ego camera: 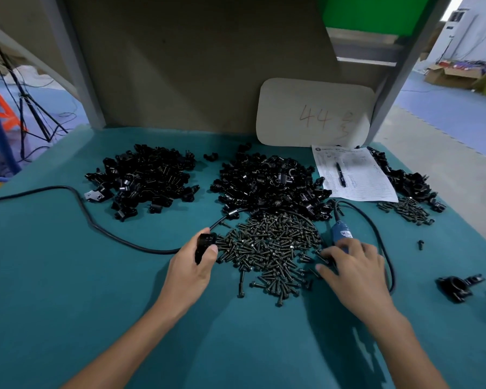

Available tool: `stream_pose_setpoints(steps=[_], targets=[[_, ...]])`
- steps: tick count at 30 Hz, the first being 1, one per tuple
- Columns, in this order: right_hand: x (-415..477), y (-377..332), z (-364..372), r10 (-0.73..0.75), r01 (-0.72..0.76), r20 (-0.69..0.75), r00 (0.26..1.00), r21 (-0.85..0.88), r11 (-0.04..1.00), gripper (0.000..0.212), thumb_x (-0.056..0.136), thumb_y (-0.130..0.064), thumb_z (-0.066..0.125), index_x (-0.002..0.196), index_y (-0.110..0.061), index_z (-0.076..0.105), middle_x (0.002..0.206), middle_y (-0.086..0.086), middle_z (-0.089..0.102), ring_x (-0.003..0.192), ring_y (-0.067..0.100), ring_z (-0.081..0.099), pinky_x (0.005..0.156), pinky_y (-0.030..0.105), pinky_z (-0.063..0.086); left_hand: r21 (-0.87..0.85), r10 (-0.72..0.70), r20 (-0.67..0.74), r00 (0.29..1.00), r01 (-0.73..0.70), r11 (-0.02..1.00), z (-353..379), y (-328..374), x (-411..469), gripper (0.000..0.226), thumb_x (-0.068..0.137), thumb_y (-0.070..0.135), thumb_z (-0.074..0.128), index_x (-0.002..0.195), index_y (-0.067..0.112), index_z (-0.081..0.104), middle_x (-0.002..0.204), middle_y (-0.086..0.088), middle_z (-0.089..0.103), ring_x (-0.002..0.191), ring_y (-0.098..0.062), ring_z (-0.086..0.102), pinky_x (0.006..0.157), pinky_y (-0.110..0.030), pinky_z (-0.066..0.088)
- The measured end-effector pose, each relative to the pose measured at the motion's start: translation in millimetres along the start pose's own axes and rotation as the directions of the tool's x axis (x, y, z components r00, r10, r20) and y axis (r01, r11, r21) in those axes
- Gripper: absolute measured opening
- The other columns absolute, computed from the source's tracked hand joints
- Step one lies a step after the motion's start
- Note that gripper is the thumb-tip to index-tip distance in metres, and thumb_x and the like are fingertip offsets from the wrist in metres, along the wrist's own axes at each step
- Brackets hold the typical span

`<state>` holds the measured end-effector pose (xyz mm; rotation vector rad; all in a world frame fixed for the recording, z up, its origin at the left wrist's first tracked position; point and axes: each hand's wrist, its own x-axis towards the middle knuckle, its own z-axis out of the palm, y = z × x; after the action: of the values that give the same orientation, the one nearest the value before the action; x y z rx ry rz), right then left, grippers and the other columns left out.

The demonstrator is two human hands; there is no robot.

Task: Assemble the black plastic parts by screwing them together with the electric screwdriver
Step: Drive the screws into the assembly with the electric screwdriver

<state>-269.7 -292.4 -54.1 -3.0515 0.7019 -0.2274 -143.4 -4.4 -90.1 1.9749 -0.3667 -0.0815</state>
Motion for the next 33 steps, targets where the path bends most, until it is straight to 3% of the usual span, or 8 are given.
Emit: stream_pose_setpoints(steps=[3, 6, 11, 17, 20, 23, 30, 33], targets=[[10.4, -11.7, 6.2, 0.005, -0.002, 0.016, 1.0, -0.205, 0.979, 0.032, 0.101, -0.048, 0.055, 0.123, -0.029, 0.068, 0.131, 0.0, 0.055, 0.115, 0.031, 0.045, 0.099, 0.042, 0.032, -0.031, 0.014, 0.019, 1.0, -0.013, 0.999, 0.2, -0.9, -2.7, 0.034, 0.094, 0.064, 0.039, 0.123, 0.045, 0.041, 0.083, -0.003, 0.064, 0.061, -0.009, 0.054, 0.058, -0.03, 0.049], [17.8, -17.9, 6.6, -0.026, 0.015, -0.032, 0.999, -0.29, 0.957, 0.013, 0.091, -0.027, 0.072, 0.098, -0.017, 0.073, 0.106, 0.007, 0.065, 0.096, 0.032, 0.053, 0.088, 0.043, 0.038, -0.025, 0.019, 0.0, 1.0, -0.019, 1.0, 0.4, 1.7, -5.8, 0.033, 0.088, 0.073, 0.032, 0.107, 0.045, 0.038, 0.094, 0.005, 0.07, 0.08, -0.008, 0.063, 0.071, -0.043, 0.054], [25.5, -18.4, 6.3, 0.002, 0.005, 0.017, 1.0, -0.394, 0.919, 0.013, 0.095, -0.029, 0.063, 0.1, -0.019, 0.069, 0.109, 0.005, 0.061, 0.101, 0.028, 0.053, 0.092, 0.04, 0.04, 0.02, 0.029, -0.037, 0.999, -0.028, 0.999, -1.0, 3.7, -4.7, 0.023, 0.097, 0.057, 0.048, 0.096, 0.034, 0.046, 0.067, 0.007, 0.056, 0.054, -0.007, 0.049, 0.047, -0.023, 0.039], [23.9, -15.1, 0.9, -0.03, 0.083, 0.117, 0.993, -0.475, 0.876, 0.016, 0.102, -0.028, 0.052, 0.109, -0.02, 0.064, 0.118, 0.004, 0.054, 0.108, 0.026, 0.048, 0.093, 0.037, 0.037, 0.019, -0.028, -0.129, 0.991, 0.031, 0.999, -0.3, 5.2, -5.7, 0.021, 0.095, 0.038, 0.058, 0.085, 0.021, 0.052, 0.061, 0.005, 0.053, 0.048, -0.005, 0.046, 0.043, -0.02, 0.038], [18.2, -18.9, -9.8, -0.05, 0.05, -0.012, 0.999, -0.052, 0.997, 0.015, 0.109, -0.03, 0.042, 0.102, -0.02, 0.051, 0.097, 0.001, 0.064, 0.089, 0.022, 0.057, 0.076, 0.036, 0.039, 0.036, -0.009, -0.141, 0.99, 0.014, 0.999, 0.7, 5.5, -7.3, 0.018, 0.096, 0.036, 0.056, 0.084, 0.022, 0.052, 0.061, 0.005, 0.054, 0.047, -0.006, 0.046, 0.041, -0.02, 0.036], [5.2, -38.5, -25.3, -0.101, 0.024, 0.088, 0.991, 0.626, 0.78, 0.016, 0.105, -0.039, 0.05, 0.092, -0.03, 0.049, 0.075, -0.006, 0.065, 0.067, 0.013, 0.06, 0.059, 0.031, 0.046, 0.097, 0.036, -0.091, 0.995, -0.027, 0.995, 3.2, 5.3, -8.7, 0.017, 0.096, 0.039, 0.052, 0.086, 0.025, 0.05, 0.063, 0.005, 0.055, 0.05, -0.006, 0.05, 0.042, -0.02, 0.036], [-10.0, -104.0, -17.1, -0.198, -0.115, 0.152, 0.968, 0.976, 0.185, 0.012, 0.101, -0.021, 0.065, 0.096, -0.022, 0.076, 0.079, -0.008, 0.068, 0.076, 0.01, 0.065, 0.073, 0.032, 0.059, 0.235, 0.148, -0.041, 0.988, -0.134, 0.963, 3.4, 1.9, -10.0, 0.028, 0.087, 0.058, 0.031, 0.086, 0.032, 0.042, 0.068, 0.005, 0.055, 0.059, -0.009, 0.053, 0.048, -0.024, 0.034], [-9.8, -117.4, -13.7, -0.222, -0.141, 0.153, 0.963, 0.988, 0.07, 0.013, 0.1, -0.018, 0.067, 0.103, -0.024, 0.077, 0.088, -0.007, 0.074, 0.082, 0.012, 0.069, 0.075, 0.025, 0.057, 0.262, 0.172, 0.009, 0.985, -0.168, 0.95, 4.4, 0.6, -8.8, 0.034, 0.093, 0.067, 0.035, 0.087, 0.034, 0.037, 0.075, 0.009, 0.054, 0.066, -0.007, 0.053, 0.053, -0.024, 0.034]])
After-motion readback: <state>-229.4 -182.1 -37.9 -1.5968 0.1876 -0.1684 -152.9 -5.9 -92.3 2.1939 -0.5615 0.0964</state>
